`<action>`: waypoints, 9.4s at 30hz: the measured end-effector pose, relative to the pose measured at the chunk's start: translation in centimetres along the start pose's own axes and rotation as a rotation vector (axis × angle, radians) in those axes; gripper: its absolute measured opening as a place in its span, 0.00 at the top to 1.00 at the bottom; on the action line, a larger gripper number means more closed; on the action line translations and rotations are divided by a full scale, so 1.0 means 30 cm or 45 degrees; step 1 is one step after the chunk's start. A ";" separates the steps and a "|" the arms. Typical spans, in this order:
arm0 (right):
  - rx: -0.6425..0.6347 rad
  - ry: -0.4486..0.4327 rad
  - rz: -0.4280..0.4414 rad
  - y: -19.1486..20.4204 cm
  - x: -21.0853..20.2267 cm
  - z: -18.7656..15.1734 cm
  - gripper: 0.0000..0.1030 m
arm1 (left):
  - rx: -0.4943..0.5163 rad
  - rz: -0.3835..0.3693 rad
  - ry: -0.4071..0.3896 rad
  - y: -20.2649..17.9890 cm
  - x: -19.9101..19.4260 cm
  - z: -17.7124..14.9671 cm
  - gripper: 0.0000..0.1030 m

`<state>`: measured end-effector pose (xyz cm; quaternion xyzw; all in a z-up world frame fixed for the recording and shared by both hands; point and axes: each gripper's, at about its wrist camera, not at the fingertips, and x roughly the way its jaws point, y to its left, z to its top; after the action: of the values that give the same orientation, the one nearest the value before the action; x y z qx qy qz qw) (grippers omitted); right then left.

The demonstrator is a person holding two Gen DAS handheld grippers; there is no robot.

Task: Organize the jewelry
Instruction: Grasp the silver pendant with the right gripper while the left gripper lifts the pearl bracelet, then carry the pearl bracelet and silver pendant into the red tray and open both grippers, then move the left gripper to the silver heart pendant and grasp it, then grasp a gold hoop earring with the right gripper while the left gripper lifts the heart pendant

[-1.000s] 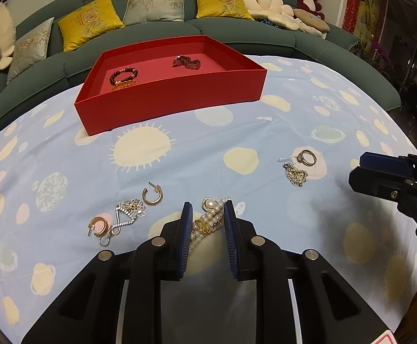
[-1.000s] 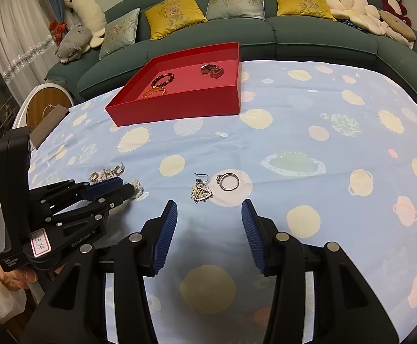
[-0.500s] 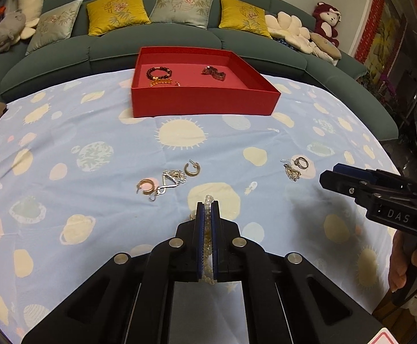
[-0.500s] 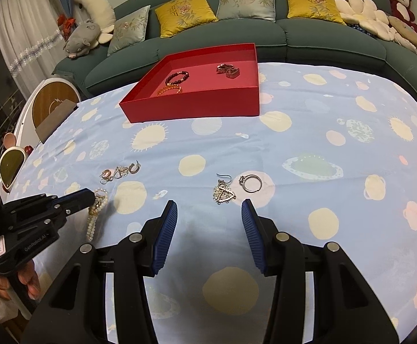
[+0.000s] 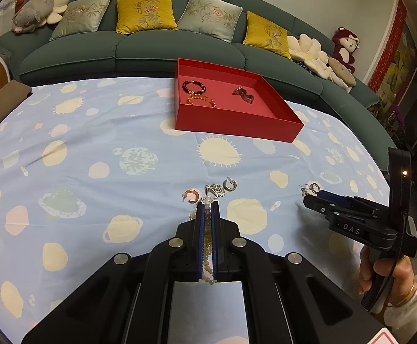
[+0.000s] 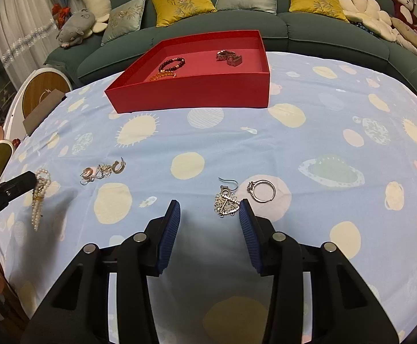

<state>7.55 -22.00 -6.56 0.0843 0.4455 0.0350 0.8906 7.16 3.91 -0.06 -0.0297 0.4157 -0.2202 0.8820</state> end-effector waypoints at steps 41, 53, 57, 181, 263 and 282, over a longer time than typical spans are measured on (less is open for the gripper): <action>-0.017 -0.046 -0.026 -0.009 -0.011 0.022 0.98 | 0.027 -0.014 -0.012 -0.030 -0.007 0.002 0.98; -0.007 -0.173 0.014 0.007 -0.118 0.077 0.98 | 0.027 -0.037 -0.041 -0.059 -0.028 0.036 0.98; -0.012 -0.240 0.038 0.023 -0.176 0.125 0.98 | 0.033 -0.056 -0.079 -0.088 -0.053 0.080 0.98; 0.017 -0.123 -0.031 -0.093 -0.197 0.051 0.59 | 0.317 0.034 0.081 -0.094 0.313 0.020 0.79; -0.307 0.065 0.100 0.371 0.168 0.103 0.65 | 0.089 0.072 0.001 0.167 -0.027 0.031 0.87; -0.336 -0.023 0.088 0.382 0.107 0.130 0.83 | 0.079 0.035 -0.015 0.132 -0.040 0.069 0.87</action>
<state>12.74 -10.76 -4.73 -0.0181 0.4258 0.1231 0.8962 9.47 7.70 1.21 0.0024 0.4038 -0.2206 0.8878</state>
